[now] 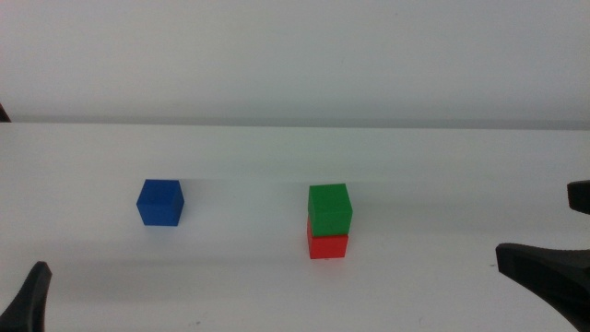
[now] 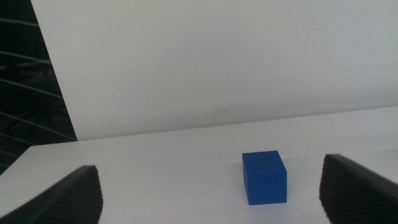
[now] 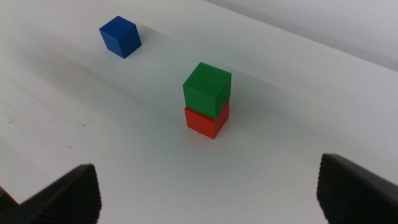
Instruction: Stack red cubes first, then green, then blue cubes in a specific spot.
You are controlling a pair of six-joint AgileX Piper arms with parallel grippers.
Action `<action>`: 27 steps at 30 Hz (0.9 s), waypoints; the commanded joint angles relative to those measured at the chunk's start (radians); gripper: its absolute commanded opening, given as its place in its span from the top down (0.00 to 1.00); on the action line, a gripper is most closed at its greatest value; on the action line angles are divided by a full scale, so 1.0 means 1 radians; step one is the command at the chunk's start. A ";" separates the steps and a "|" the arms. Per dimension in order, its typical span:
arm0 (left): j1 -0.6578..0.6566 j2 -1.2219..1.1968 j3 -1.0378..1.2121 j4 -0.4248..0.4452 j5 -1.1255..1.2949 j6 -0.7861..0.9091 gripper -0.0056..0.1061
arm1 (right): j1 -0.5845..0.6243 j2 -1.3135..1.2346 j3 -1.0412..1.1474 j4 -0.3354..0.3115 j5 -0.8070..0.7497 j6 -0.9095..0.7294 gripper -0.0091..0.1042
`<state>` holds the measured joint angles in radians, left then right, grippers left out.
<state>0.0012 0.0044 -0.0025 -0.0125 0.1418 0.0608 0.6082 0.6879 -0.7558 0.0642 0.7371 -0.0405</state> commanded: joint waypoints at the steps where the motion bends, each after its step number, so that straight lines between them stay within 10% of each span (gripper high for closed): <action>1: -0.002 -0.040 0.041 -0.002 -0.017 -0.006 0.11 | -0.005 -0.004 0.003 -0.005 -0.019 -0.001 0.10; 7: -0.032 0.100 -0.036 -0.004 0.026 -0.019 0.11 | -0.005 -0.004 0.003 -0.005 -0.019 -0.001 0.10; 17: -0.084 1.032 -0.874 -0.098 0.787 0.056 0.11 | -0.005 -0.004 0.003 -0.005 -0.019 -0.001 0.10; 27: -0.229 1.696 -1.384 -0.097 0.954 0.012 0.11 | -0.005 -0.004 0.003 -0.005 -0.019 -0.001 0.10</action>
<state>-0.2108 1.6417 -1.3254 -0.1210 1.0485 0.1131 0.6082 0.6879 -0.7558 0.0642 0.7313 -0.0405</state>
